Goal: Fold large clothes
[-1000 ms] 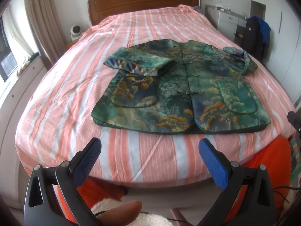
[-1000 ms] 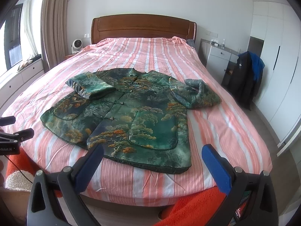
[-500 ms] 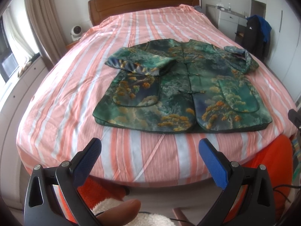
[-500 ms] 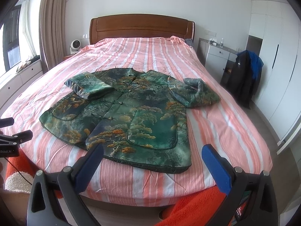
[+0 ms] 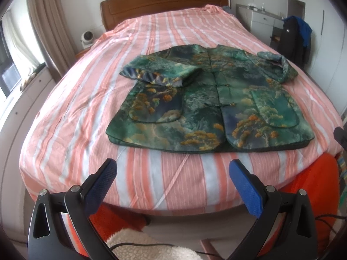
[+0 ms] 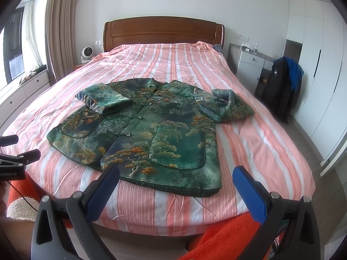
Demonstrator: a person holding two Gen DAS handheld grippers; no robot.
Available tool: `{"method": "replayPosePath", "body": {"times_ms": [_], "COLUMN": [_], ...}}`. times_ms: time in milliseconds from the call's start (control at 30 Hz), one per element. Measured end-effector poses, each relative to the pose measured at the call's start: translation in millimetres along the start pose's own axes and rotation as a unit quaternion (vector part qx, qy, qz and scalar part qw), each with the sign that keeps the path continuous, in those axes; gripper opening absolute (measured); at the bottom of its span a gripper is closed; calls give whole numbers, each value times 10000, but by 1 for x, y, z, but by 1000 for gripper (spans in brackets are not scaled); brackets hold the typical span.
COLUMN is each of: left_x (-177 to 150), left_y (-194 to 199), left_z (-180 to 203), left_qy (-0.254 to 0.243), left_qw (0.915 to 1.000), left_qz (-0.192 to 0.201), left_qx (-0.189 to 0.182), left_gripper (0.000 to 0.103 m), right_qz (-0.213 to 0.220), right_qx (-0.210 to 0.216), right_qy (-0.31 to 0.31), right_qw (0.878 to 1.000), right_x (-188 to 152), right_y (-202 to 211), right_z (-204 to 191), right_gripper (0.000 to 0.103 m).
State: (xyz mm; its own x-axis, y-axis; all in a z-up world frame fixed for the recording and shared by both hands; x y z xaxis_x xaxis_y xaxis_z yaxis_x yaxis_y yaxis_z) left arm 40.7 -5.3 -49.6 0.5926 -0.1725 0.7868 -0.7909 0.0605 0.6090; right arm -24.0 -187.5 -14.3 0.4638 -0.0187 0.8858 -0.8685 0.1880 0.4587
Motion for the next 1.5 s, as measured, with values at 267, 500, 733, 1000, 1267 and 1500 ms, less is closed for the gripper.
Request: {"method": "replayPosePath", "body": {"times_ms": [267,500,733,1000,1267,1500], "left_x": [1,3,3,3,3,3], "left_y": [2,5,4,3,4,5], "left_z": [2,-1,-1,-1,0,0], "left_qy": [17,91,105,99,94,102], "left_qw": [10000,9999,9999,9999,9999,9998], "left_qz": [15,66,37,26,72,78], "left_qx": [-58,-86,-102,-99,-117,-119], "left_gripper": [103,103,103,103,103,103], "right_qz": [8,-1,-7,-16,-10,-9], "right_qx": [-1,19,17,14,2,6], "right_qy": [-52,-34,-45,-51,-62,-66], "right_qw": [10000,10000,10000,10000,10000,10000], "right_x": [-2,-3,-3,-4,-4,-4], "right_y": [0,1,1,0,0,0], "right_z": [2,0,-1,-1,-1,0], "right_gripper": [103,103,103,103,103,103]}}
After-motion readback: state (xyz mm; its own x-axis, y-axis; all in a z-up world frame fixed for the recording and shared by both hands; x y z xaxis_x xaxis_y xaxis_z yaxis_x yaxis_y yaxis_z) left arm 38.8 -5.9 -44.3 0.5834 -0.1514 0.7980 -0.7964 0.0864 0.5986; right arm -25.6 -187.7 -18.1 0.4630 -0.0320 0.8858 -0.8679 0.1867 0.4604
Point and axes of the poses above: each gripper's, at about its wrist camera, not at the fingertips, and y roughly against the way its jaws point, z to its right, x to its top, the point moved 5 cm from there along -y, roughly the way its jaws point, and after that the axes turned 13 degrees about z, right-handed, at the moved point
